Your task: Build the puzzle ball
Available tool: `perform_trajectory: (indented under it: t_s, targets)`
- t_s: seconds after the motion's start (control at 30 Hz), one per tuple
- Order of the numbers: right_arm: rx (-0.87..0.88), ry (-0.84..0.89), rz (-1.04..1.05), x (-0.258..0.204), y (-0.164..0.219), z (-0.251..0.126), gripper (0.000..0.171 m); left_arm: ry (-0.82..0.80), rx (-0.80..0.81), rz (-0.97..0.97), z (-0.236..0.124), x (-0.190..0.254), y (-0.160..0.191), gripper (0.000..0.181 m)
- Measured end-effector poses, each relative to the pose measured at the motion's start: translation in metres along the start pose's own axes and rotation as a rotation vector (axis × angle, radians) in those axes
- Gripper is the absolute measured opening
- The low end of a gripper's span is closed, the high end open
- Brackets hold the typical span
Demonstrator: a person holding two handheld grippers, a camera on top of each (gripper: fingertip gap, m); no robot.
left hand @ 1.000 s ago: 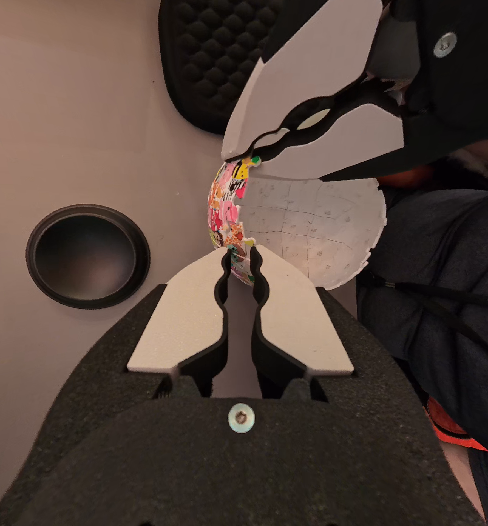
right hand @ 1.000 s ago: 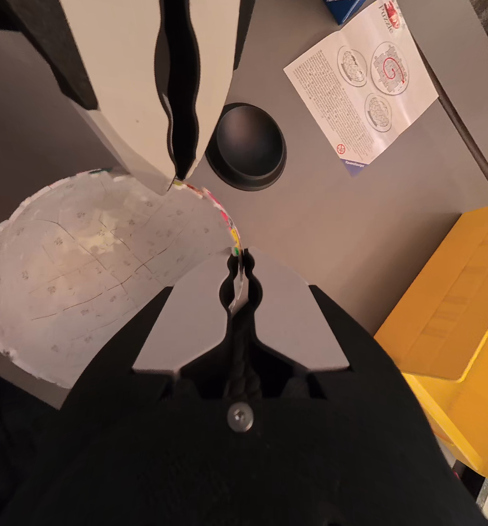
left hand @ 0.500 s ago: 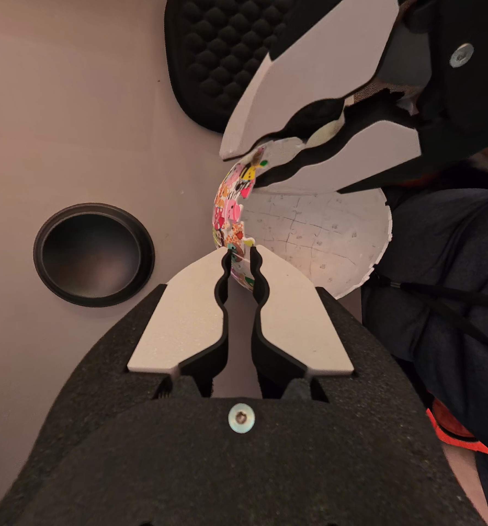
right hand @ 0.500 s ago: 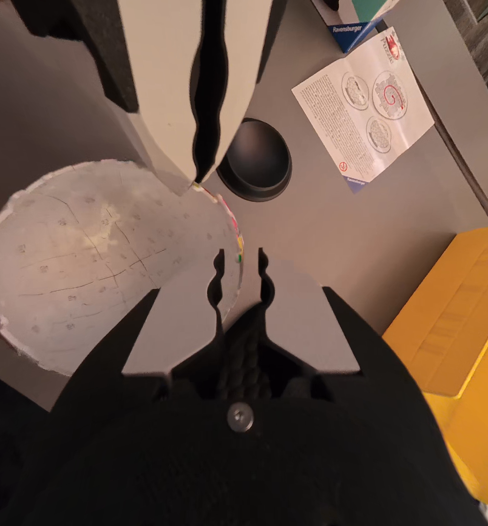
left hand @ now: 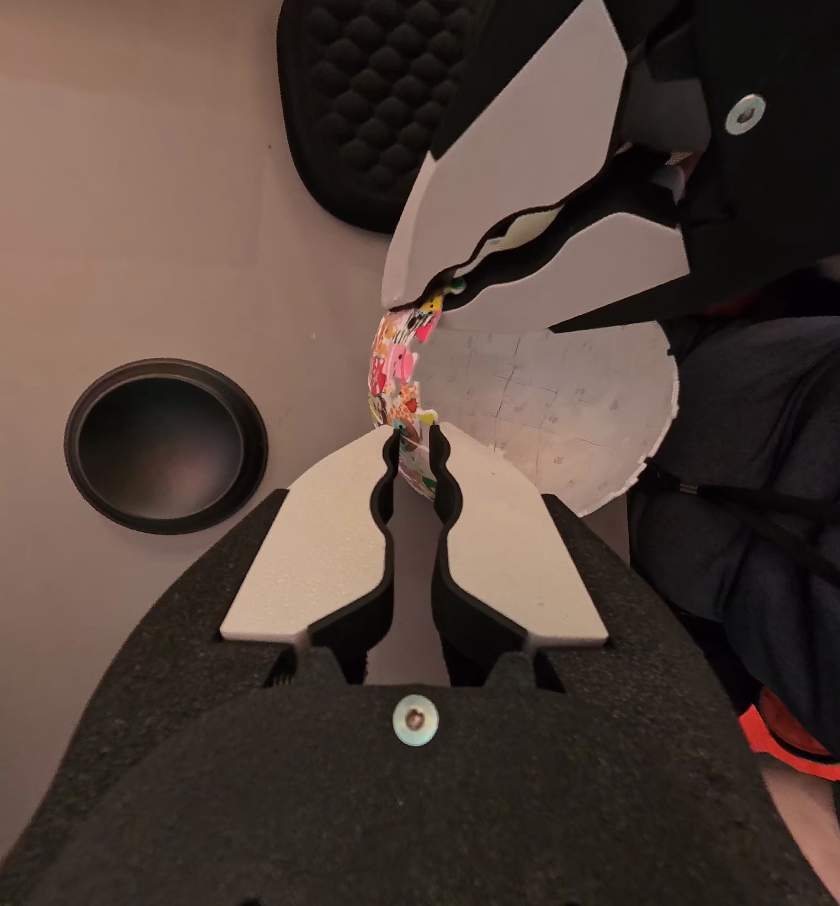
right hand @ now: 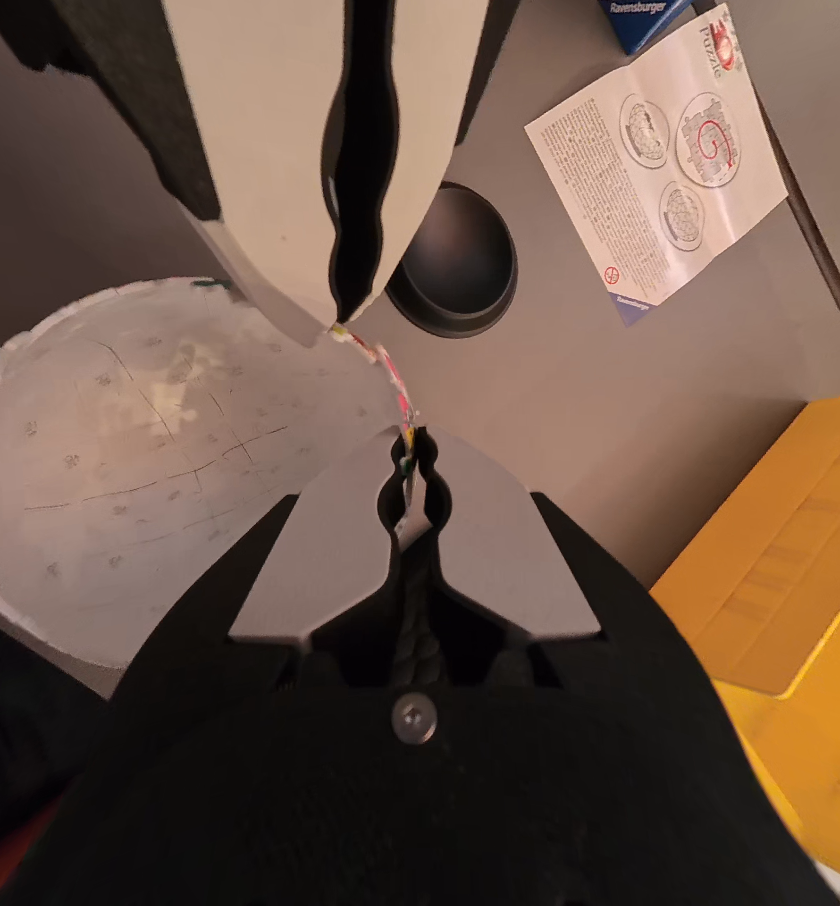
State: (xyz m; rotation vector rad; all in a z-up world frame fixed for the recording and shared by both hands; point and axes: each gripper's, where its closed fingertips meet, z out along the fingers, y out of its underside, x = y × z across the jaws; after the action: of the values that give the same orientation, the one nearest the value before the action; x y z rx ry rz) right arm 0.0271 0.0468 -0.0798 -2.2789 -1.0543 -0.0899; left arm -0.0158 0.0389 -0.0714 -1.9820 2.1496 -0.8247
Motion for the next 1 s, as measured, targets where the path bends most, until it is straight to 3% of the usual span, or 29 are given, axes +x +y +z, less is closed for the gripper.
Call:
perform_trajectory:
  t_s: [0.23, 0.33, 0.47, 0.57, 0.77, 1.0]
  targets:
    - [0.012, 0.011, -0.029, -0.001, -0.001, 0.0, 0.004, 0.003, -0.004, 0.008, 0.0, 0.001, 0.001, 0.011]
    - [0.067, 0.004, -0.067, -0.004, -0.01, -0.003, 0.027, 0.001, 0.0, 0.009, 0.0, 0.0, 0.0, 0.01]
    - [0.097, -0.014, -0.222, -0.005, -0.024, -0.004, 0.032, 0.001, 0.003, 0.018, 0.001, 0.0, -0.001, 0.01]
    - [0.097, -0.063, -0.336, -0.009, -0.028, -0.002, 0.025, 0.009, 0.009, 0.02, 0.001, 0.001, -0.001, 0.01]
    - [0.06, -0.137, -0.362, -0.011, -0.021, 0.009, 0.008, 0.023, 0.02, 0.02, 0.001, 0.0, -0.002, 0.01]
    - [0.093, -0.107, -0.407, -0.012, -0.024, 0.007, 0.007, 0.033, 0.022, 0.024, 0.001, 0.001, -0.003, 0.01]
